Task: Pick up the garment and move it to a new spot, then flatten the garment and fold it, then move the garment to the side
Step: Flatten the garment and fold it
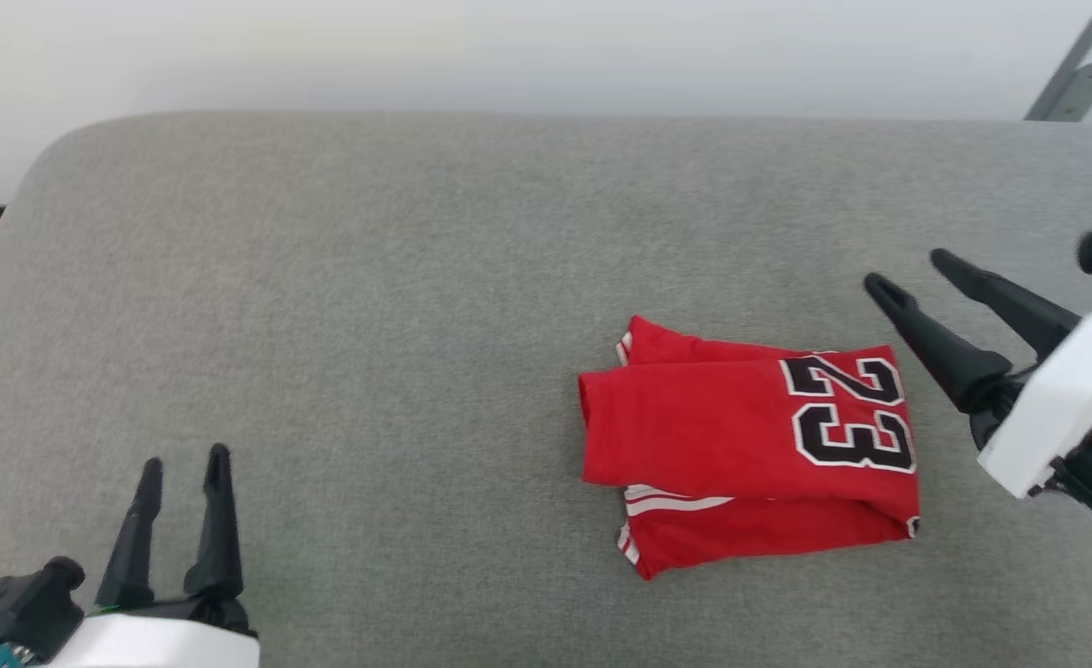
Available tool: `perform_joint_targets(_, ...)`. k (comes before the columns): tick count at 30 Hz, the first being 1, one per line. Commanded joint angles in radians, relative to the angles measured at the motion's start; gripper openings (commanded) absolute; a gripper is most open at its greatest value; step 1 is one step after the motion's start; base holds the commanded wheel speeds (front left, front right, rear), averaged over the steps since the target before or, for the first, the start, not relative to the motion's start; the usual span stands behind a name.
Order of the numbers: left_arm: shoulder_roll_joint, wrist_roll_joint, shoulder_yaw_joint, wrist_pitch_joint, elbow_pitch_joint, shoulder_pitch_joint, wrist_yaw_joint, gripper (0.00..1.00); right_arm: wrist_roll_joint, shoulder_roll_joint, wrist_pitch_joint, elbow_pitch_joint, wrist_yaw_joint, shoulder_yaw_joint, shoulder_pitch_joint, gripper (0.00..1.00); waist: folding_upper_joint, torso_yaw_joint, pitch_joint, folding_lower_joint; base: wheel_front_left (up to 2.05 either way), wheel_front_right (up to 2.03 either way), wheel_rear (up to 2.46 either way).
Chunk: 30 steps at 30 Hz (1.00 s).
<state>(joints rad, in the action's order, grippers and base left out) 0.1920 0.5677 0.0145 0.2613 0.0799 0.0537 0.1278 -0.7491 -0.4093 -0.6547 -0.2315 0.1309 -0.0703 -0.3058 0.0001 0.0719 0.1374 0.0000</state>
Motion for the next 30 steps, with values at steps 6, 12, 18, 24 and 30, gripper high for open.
perform_joint_targets(6,0.016,-0.037,0.02,0.005,-0.002,0.047,0.004,1.0,0.071,-0.01,0.285,0.072,0.0,0.019,0.11,1.0,-0.0001,-0.056,-0.053,0.0,0.0,0.0,0.0)
perform_joint_targets(12,0.017,-0.067,0.026,0.005,0.014,0.08,0.004,1.0,0.114,-0.01,0.539,0.186,0.0,0.016,0.197,1.0,-0.0001,-0.082,-0.087,0.0,0.0,0.0,0.0)
perform_joint_targets(18,0.016,-0.101,0.033,0.005,0.038,0.1,0.004,1.0,0.146,-0.006,0.731,0.327,0.0,-0.004,0.261,1.0,-0.0001,-0.094,-0.112,0.0,0.0,0.0,0.0)
perform_joint_targets(24,0.011,-0.13,0.043,0.005,0.047,0.119,0.004,1.0,0.128,-0.003,0.858,0.466,0.0,-0.04,0.28,1.0,-0.0001,-0.098,-0.128,0.0,0.0,0.0,0.0)
perform_joint_targets(30,0.004,-0.145,0.047,0.005,0.045,0.12,0.004,1.0,0.138,0.003,0.91,0.539,0.0,-0.059,0.285,1.0,-0.0001,-0.093,-0.136,0.0,0.0,0.0,0.0)
